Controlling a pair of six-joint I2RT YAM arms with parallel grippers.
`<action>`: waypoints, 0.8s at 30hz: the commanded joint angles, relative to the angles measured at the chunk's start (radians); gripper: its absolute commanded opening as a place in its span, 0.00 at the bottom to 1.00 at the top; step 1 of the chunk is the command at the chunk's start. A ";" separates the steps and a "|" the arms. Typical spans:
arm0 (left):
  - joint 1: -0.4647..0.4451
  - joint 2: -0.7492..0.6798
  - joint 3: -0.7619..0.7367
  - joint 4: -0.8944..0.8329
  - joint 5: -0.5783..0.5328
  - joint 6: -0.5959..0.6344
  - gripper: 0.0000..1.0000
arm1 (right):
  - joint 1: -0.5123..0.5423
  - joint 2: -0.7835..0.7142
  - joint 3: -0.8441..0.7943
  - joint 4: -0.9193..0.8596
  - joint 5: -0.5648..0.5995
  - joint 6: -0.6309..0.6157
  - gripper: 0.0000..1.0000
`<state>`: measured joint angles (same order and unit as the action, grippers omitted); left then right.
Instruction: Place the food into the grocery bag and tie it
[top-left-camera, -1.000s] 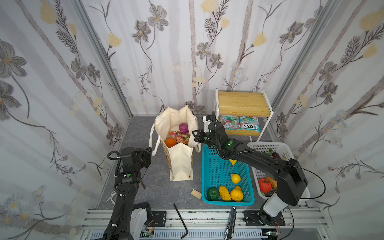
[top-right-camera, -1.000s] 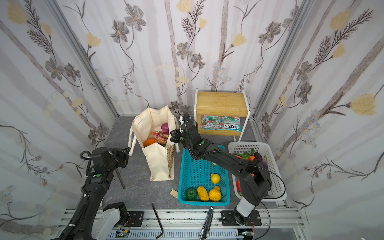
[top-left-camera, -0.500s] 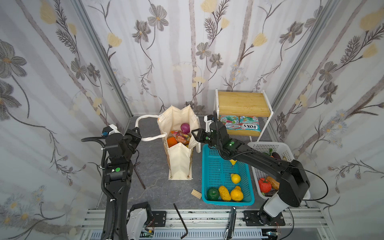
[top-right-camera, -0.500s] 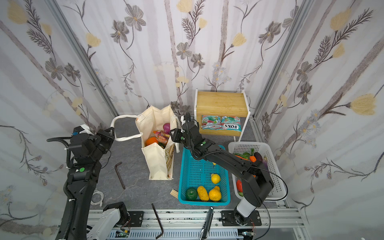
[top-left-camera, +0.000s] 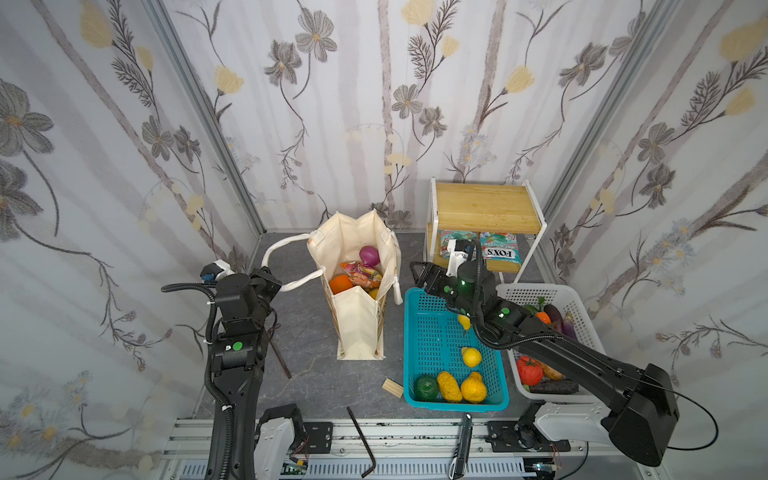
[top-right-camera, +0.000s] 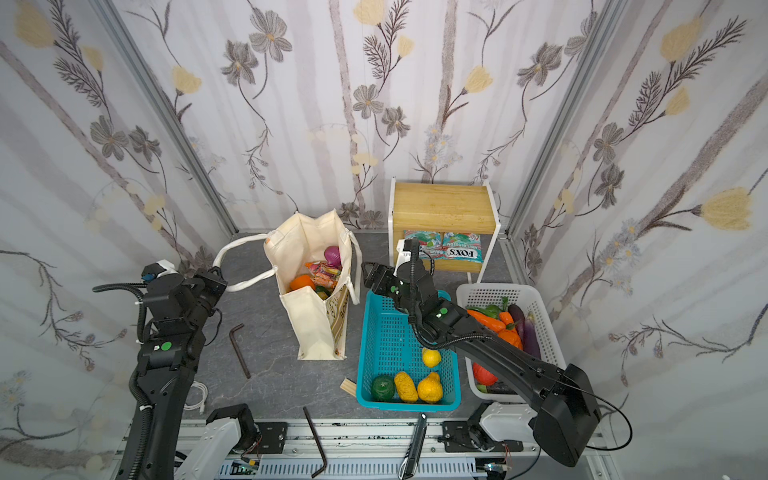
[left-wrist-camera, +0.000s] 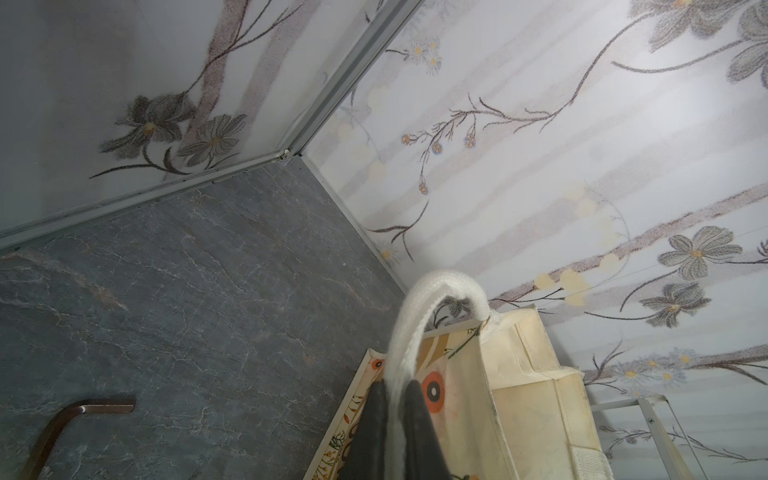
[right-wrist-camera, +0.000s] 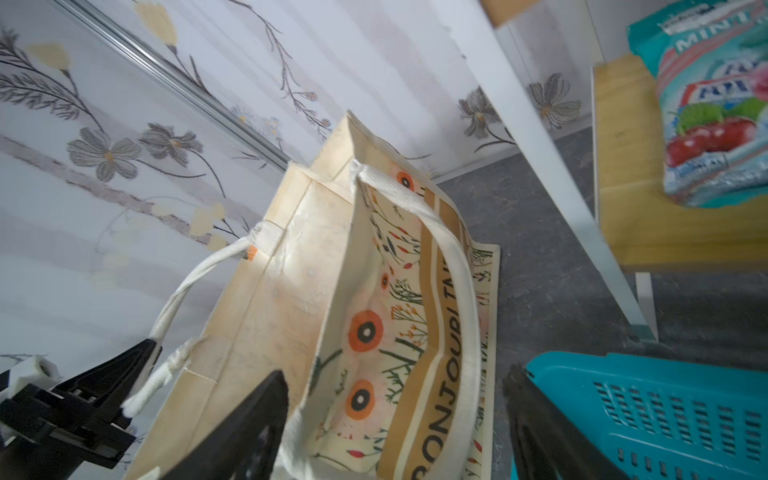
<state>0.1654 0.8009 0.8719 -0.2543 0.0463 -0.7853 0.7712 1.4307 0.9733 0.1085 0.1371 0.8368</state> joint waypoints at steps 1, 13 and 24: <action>-0.002 -0.005 -0.008 0.015 -0.041 0.001 0.00 | -0.003 0.008 -0.054 0.066 -0.013 0.067 0.79; -0.004 -0.011 -0.019 0.015 -0.022 -0.010 0.00 | -0.039 0.250 -0.023 0.251 -0.248 0.055 0.54; -0.007 -0.010 -0.043 0.018 -0.018 -0.028 0.00 | -0.059 0.401 0.011 0.404 -0.357 0.044 0.57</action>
<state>0.1596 0.7925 0.8330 -0.2581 0.0425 -0.7979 0.7136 1.8061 0.9657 0.4141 -0.1711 0.8776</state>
